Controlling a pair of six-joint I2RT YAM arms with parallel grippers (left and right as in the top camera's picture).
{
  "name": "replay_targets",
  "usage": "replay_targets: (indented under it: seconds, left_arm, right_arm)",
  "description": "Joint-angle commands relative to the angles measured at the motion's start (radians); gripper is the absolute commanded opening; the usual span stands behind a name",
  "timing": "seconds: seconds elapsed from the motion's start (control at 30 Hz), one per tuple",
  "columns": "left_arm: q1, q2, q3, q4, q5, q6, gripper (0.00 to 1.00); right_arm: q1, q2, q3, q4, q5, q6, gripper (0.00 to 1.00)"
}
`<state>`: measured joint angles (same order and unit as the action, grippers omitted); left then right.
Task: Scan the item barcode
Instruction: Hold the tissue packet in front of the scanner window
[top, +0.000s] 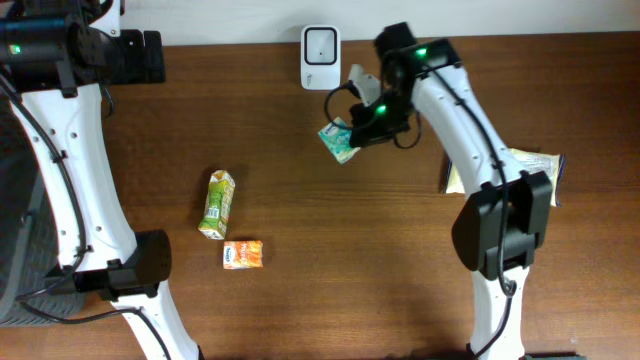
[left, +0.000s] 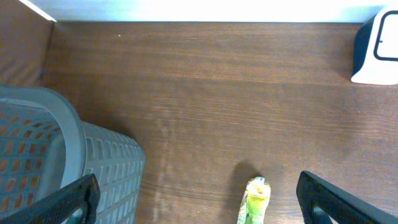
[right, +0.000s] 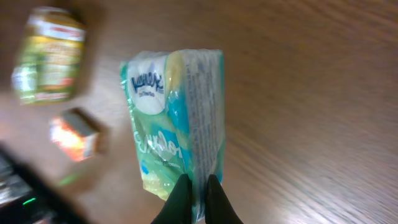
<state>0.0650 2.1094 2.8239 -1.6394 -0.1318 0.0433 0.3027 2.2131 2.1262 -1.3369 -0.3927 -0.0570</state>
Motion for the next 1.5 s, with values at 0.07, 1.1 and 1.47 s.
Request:
replay_targets:
  seconds: [0.07, 1.1, 1.47]
  left_arm:
    - [0.002, -0.011, 0.008, -0.001, -0.004, -0.005, 0.99]
    - [0.002, -0.011, 0.008, -0.001, -0.004, -0.005, 0.99]
    - [0.002, -0.011, 0.008, -0.001, -0.004, -0.005, 0.99]
  right_arm:
    - [0.092, -0.018, 0.020, 0.087, 0.517, 0.046, 0.04]
    - [0.173, 0.166, 0.019, 1.152, 0.928, -0.937, 0.04]
    - [0.173, 0.285, 0.019, 1.233, 0.929, -1.069, 0.04]
